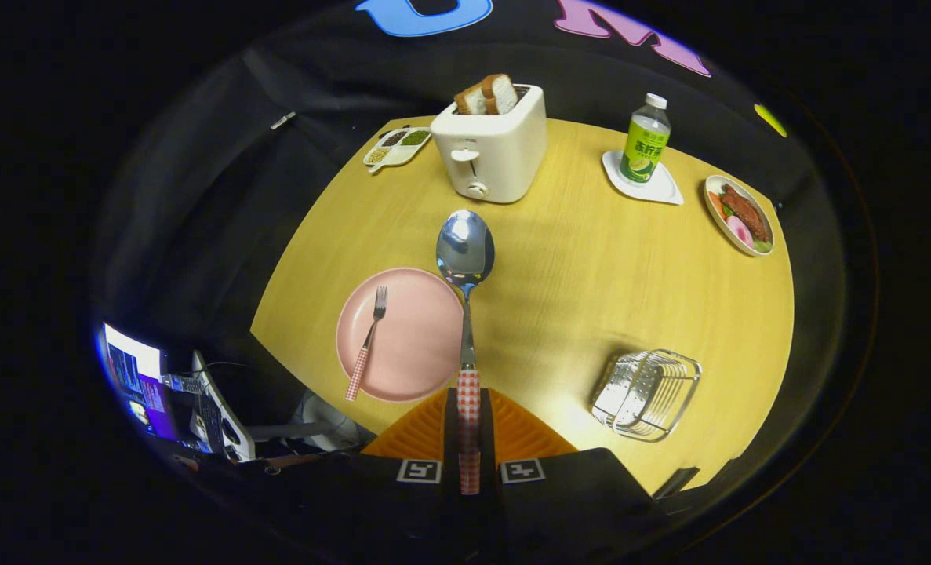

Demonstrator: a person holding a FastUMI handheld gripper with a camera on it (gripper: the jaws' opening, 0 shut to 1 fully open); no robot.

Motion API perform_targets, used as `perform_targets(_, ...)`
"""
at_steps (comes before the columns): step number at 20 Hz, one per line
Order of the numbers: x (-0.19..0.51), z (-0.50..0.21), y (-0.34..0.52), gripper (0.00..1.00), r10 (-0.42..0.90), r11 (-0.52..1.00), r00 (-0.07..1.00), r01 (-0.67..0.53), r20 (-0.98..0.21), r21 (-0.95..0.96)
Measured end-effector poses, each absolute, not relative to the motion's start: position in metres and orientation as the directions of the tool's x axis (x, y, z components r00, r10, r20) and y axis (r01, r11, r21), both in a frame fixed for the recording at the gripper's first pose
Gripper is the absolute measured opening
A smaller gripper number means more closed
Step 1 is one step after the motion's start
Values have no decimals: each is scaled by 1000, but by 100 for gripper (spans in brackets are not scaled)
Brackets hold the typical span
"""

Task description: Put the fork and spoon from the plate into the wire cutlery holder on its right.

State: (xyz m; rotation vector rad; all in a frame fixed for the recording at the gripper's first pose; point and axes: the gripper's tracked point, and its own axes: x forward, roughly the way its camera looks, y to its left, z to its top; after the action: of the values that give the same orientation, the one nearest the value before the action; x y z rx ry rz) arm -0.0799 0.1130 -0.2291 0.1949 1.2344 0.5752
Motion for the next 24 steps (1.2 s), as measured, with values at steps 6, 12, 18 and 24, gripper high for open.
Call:
perform_targets(6,-104,-246,26,13,427,874,85,-296,-900,386)
perform_targets(12,-135,-269,-39,13,309,891,-101,-318,-946,325)
perform_targets(18,-139,-301,-67,13,164,869,-308,-405,-937,285)
perform_targets(24,-129,-319,-62,13,93,860,-428,-421,-899,289)
